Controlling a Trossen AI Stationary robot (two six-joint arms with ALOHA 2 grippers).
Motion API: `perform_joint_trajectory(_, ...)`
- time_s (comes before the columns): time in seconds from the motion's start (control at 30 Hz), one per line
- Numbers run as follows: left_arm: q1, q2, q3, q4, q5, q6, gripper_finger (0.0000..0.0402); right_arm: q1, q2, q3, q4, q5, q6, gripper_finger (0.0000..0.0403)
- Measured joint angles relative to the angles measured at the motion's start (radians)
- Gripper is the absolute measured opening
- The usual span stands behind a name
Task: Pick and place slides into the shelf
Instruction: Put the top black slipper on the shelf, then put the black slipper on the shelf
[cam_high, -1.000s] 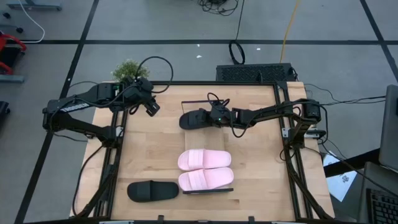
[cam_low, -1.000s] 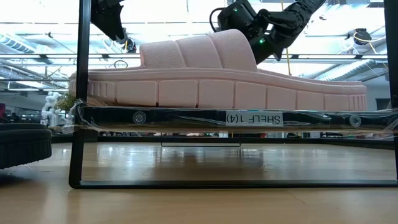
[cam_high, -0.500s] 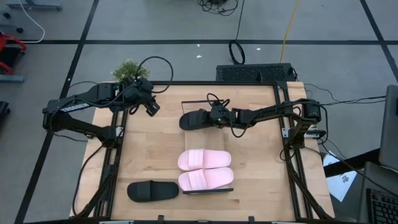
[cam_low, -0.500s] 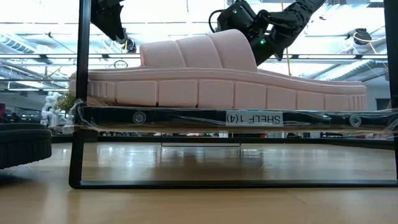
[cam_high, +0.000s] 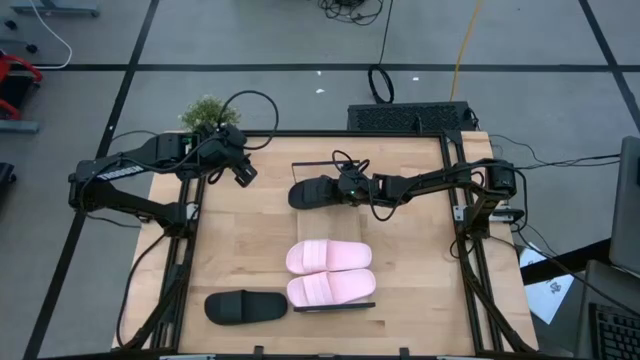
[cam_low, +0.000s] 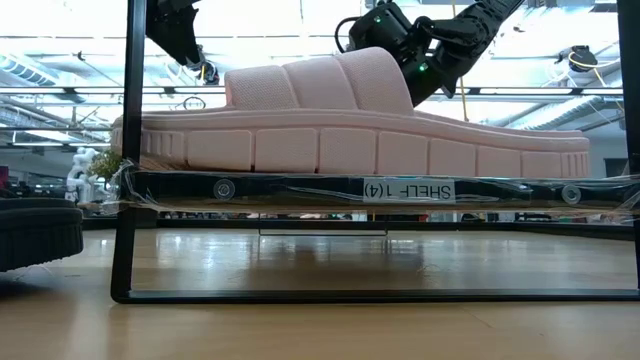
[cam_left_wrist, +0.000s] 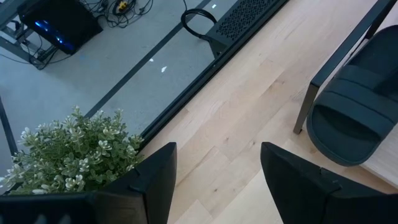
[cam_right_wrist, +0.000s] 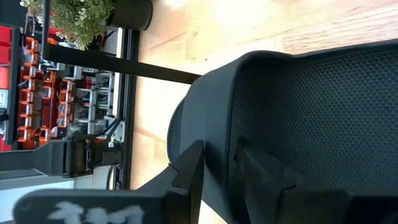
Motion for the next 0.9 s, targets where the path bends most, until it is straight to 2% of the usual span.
perform_joint_trajectory(0.57, 0.000, 0.000, 0.000, -0.001, 0.000, 0.000, 0.0230, -0.003, -0.017, 0.000, -0.023, 0.001, -0.007, 0.0086)
perform_joint_trajectory(0.9, -0.001, 0.000, 0.000, -0.002, 0.016, 0.000, 0.0230, -0.015, -0.083, -0.001, -0.198, 0.017, -0.030, 0.0086)
